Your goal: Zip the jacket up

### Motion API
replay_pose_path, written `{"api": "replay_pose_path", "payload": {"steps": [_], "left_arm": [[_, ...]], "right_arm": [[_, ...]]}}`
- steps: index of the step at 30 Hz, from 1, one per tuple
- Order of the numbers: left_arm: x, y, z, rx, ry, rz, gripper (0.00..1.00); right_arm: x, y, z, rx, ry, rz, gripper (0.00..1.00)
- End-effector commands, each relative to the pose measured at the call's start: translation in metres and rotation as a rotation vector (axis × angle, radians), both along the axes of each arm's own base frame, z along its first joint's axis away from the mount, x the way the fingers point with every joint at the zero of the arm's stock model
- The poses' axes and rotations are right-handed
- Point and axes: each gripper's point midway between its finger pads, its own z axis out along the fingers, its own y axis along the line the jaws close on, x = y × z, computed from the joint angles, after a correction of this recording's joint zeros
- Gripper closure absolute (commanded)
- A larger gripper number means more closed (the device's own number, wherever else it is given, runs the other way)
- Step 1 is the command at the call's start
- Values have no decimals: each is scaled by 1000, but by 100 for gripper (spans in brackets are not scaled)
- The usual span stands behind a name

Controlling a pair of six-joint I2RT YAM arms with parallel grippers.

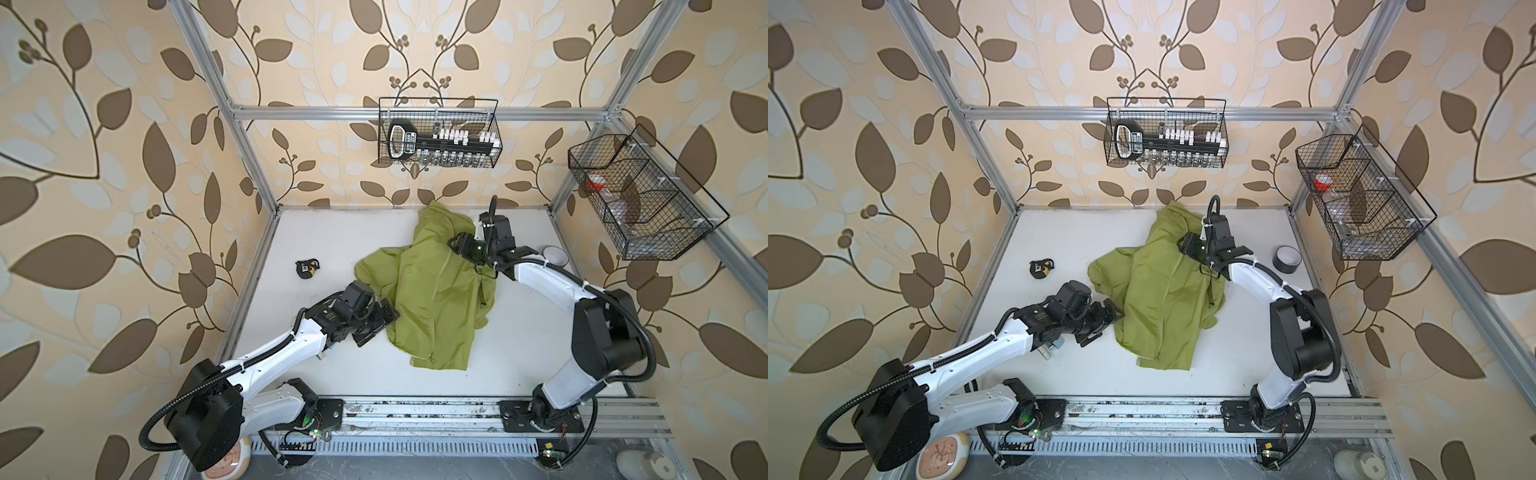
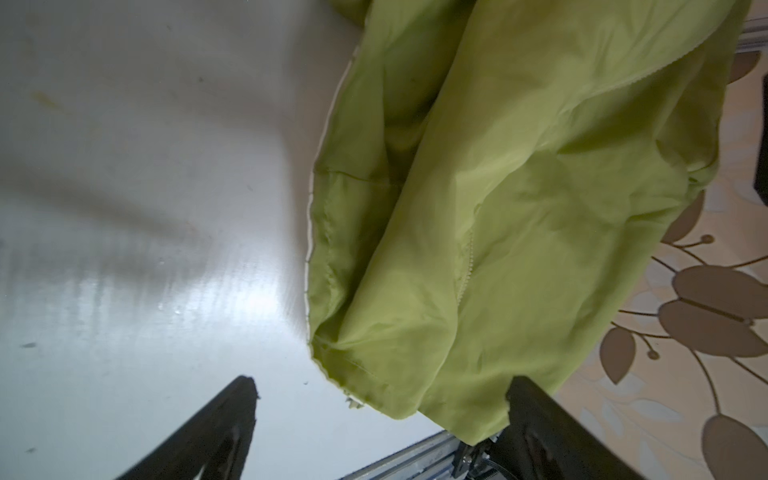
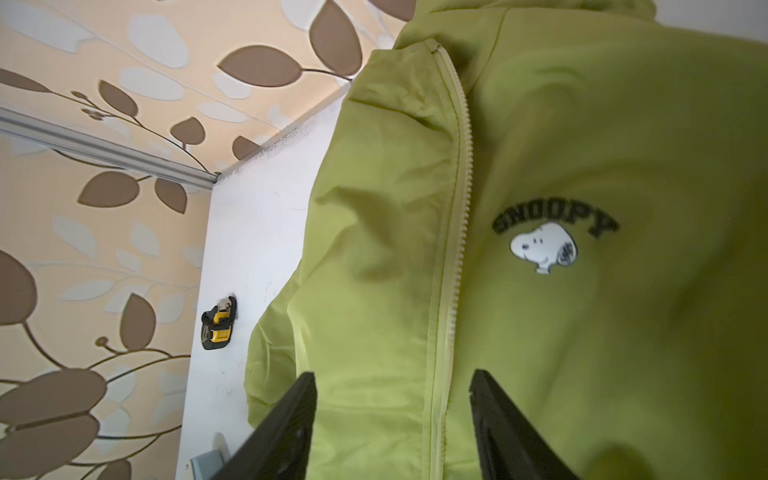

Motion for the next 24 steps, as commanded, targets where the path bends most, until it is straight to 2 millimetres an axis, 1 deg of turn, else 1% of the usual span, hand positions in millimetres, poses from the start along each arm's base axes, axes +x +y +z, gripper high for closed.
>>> {"api": "replay_pose_path", "payload": {"steps": [1,4,6,12,17,21,22,24], "left_arm": [[-5,-22,15,-146,1,54,5],[-15,-33,10,-174,9,54,4],[-18,-41,5,-183,20,46,3],[-32,-75,-10,-191,66,-23,5],[-43,-96,-26,-194,106,-65,7],[-46,-101,-35,-179,117,-76,8],[-46,-99,-36,-171,113,-72,8],[-42,-91,-41,-127,96,-47,14]], "right_arm": [[15,8,-3,19,24,27,44],[24,8,-14,17,49,21,45],[28,9,-18,20,56,19,44],[32,9,-28,19,67,22,43],[34,10,-36,29,80,30,43],[37,13,-40,36,83,40,43],[38,14,-40,39,84,42,43],[40,16,-40,47,80,49,46]]}}
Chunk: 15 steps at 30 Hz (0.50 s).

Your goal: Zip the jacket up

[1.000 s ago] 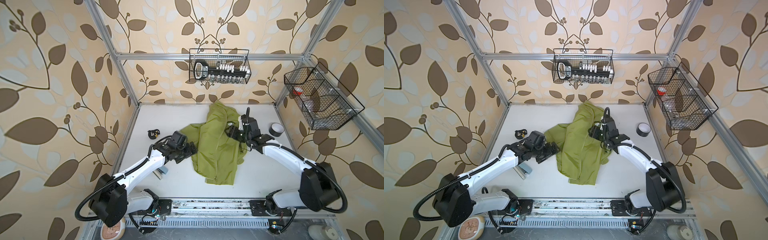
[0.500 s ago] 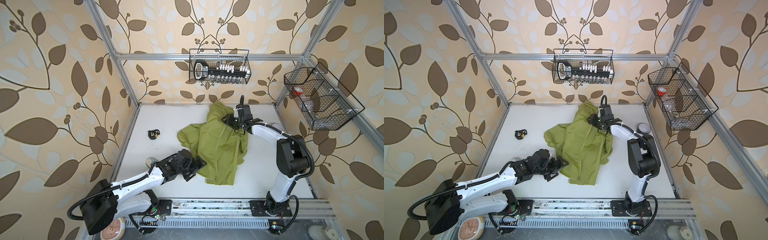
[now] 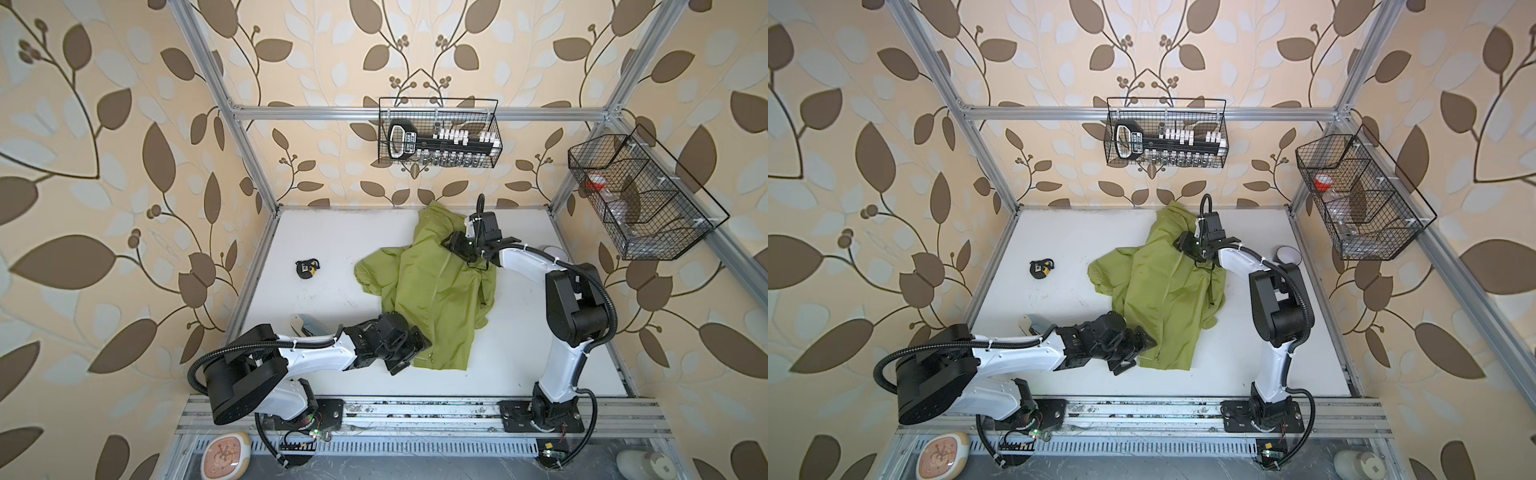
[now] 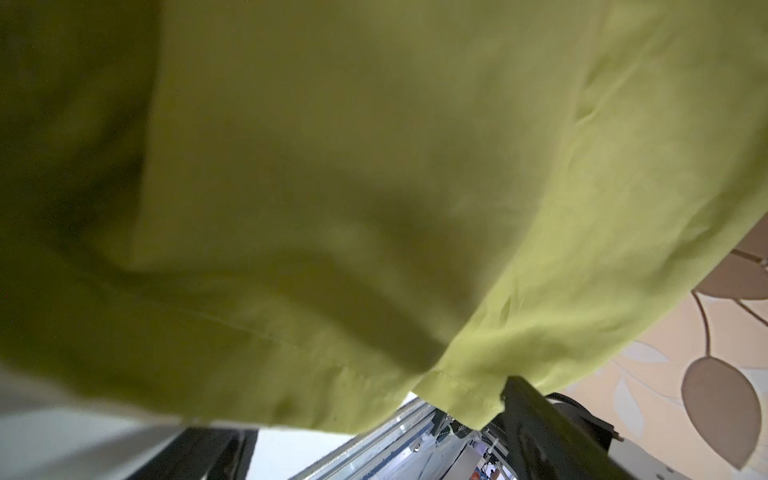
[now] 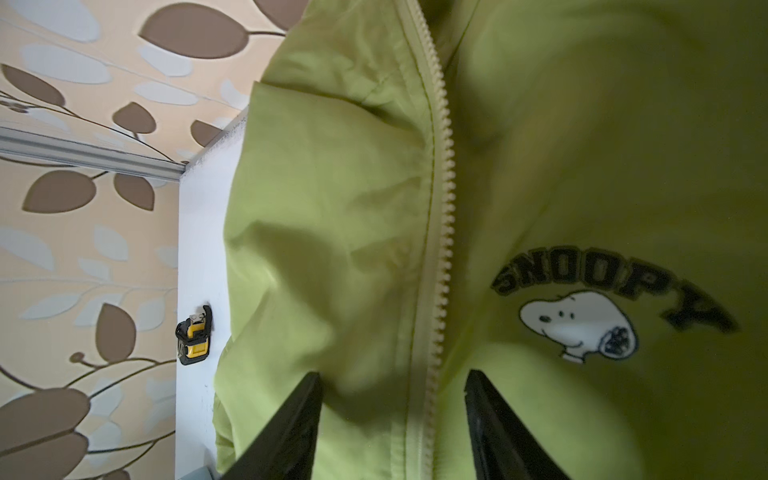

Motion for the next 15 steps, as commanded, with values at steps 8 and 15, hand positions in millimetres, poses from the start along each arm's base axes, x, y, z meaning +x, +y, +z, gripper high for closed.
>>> {"api": "replay_pose_path", "payload": {"steps": [8,15], "left_arm": [[26,29,10,131,-141,82,58],[30,53,13,170,-157,113,86]], "right_arm": [[20,13,16,65,-49,27,56],[23,20,32,109,-81,38,75]]}}
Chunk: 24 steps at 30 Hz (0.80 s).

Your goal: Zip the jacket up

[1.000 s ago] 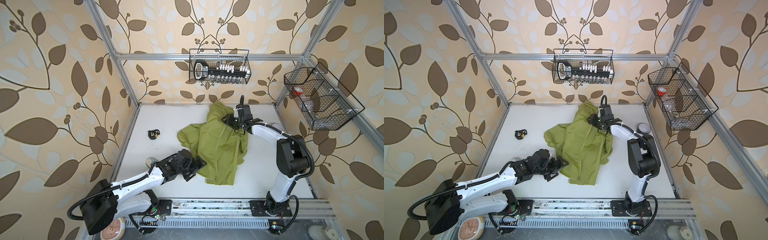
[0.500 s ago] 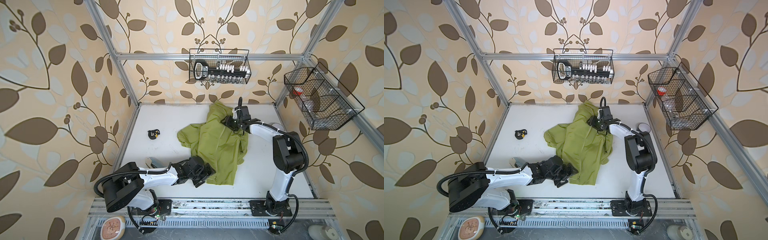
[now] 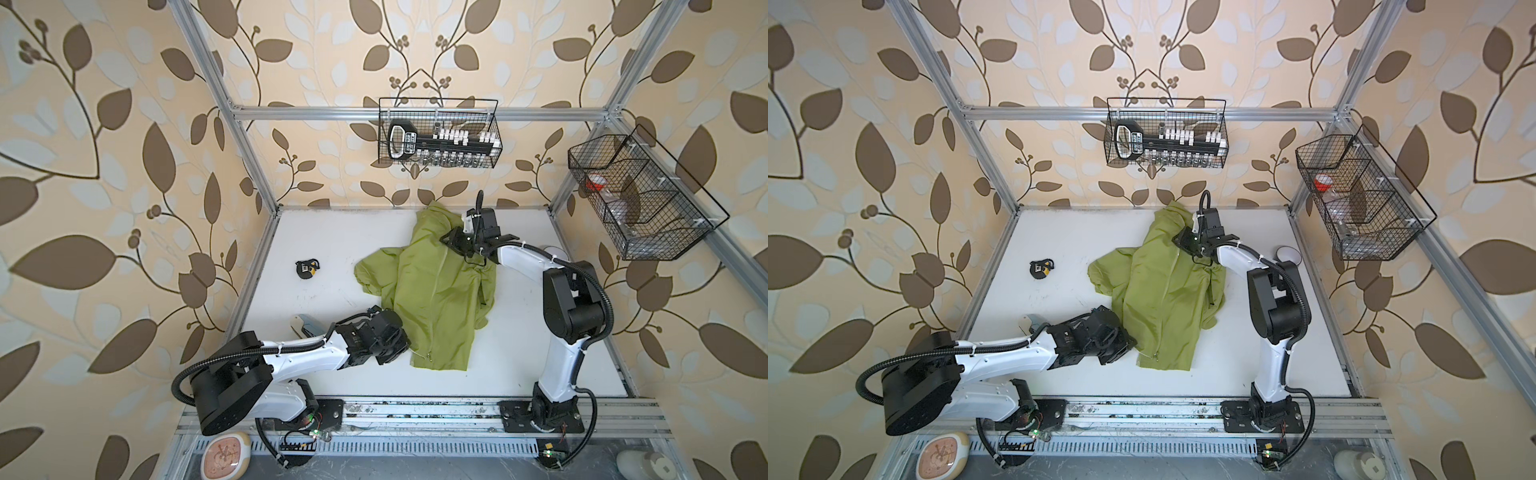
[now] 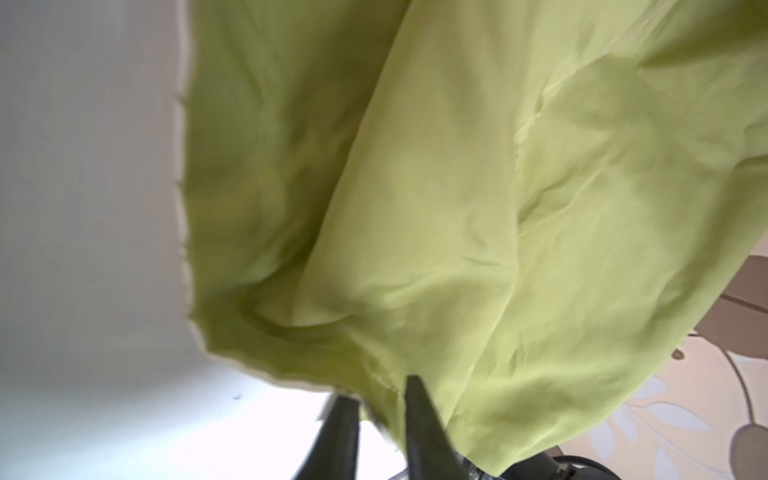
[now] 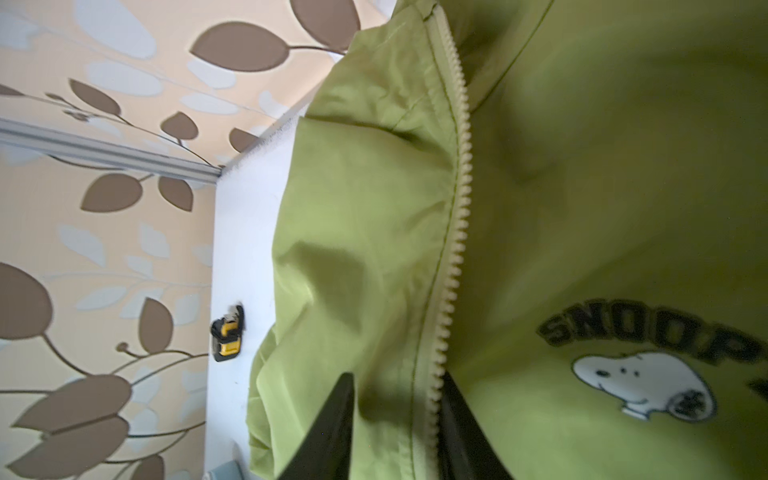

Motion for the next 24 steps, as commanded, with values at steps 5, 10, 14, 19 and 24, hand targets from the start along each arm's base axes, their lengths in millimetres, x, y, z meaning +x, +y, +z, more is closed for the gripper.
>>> {"api": "replay_pose_path", "payload": {"steps": [5,10,14,19,24], "left_arm": [[9,30,29,91,-98,27,100],[10,51,42,136,-135,49,100],[7,40,42,58,-124,22,73],[-4,5,29,-48,-40,-32,46],[-9,-11,14,-78,13,-50,44]], "right_arm": [[10,17,27,73,-54,37,90],[13,31,41,100,-73,63,95],[15,35,40,92,-70,67,96],[15,28,28,73,-47,58,97],[11,20,22,60,-36,48,96]]}}
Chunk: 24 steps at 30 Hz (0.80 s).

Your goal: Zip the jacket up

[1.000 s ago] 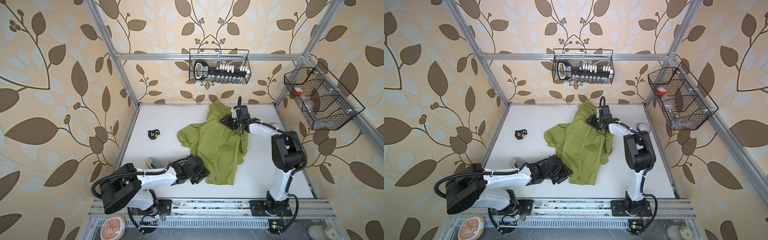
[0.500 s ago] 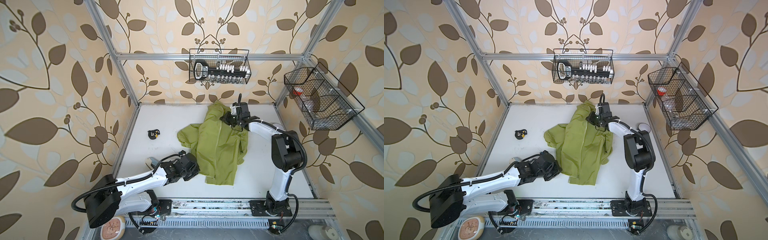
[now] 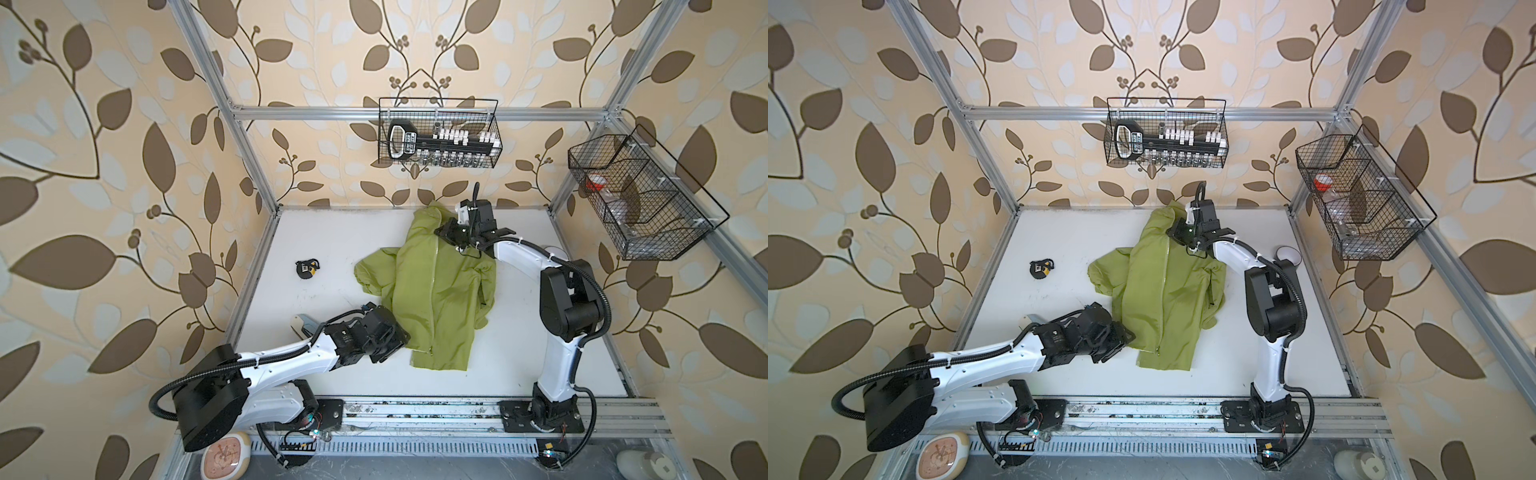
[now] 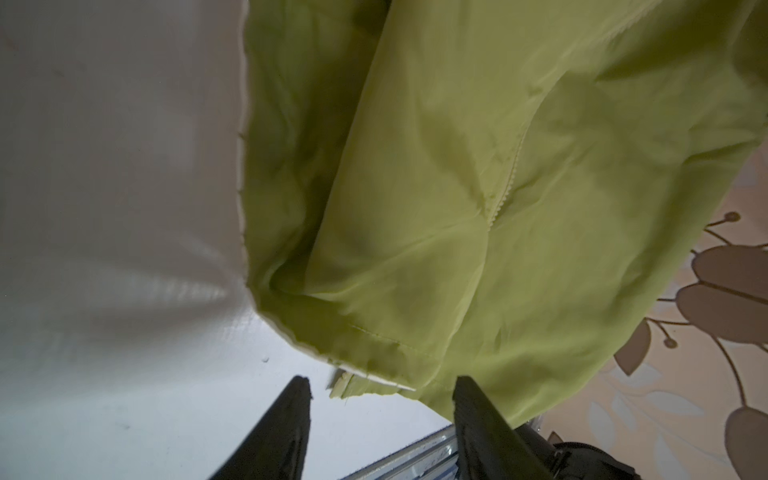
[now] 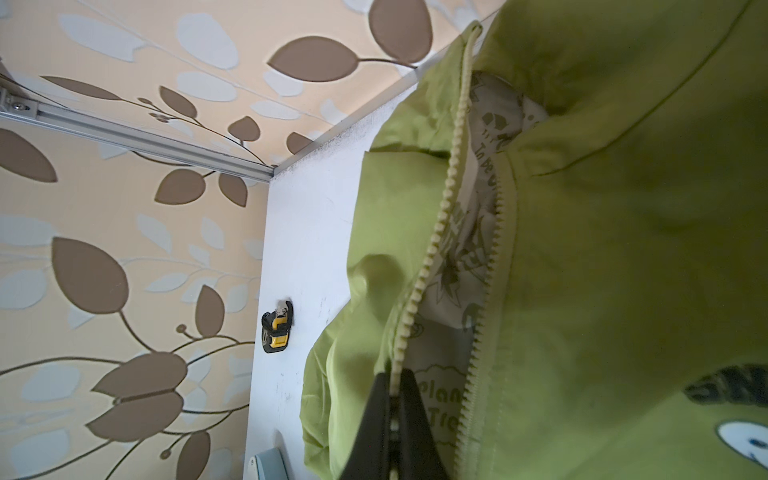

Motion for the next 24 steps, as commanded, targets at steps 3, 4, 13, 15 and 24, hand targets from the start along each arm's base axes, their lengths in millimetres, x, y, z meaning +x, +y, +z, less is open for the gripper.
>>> {"api": "replay_pose_path", "payload": {"steps": [3,4,13,15,24], "left_arm": [[-3,-19,-9,-86,48,-4,47],[-3,-20,-12,-90,55,1,47],[16,-24,-24,-39,27,32,70],[19,-20,-23,-24,15,46,87],[14,40,2,100,-71,131,100]], "right_arm": [[-4,-6,-10,-20,17,2,96],[-5,-6,-11,-19,18,2,96],[-7,-3,-8,-7,14,5,96],[-9,-2,-7,-11,14,9,96],[-19,11,4,-24,-8,39,99]]}}
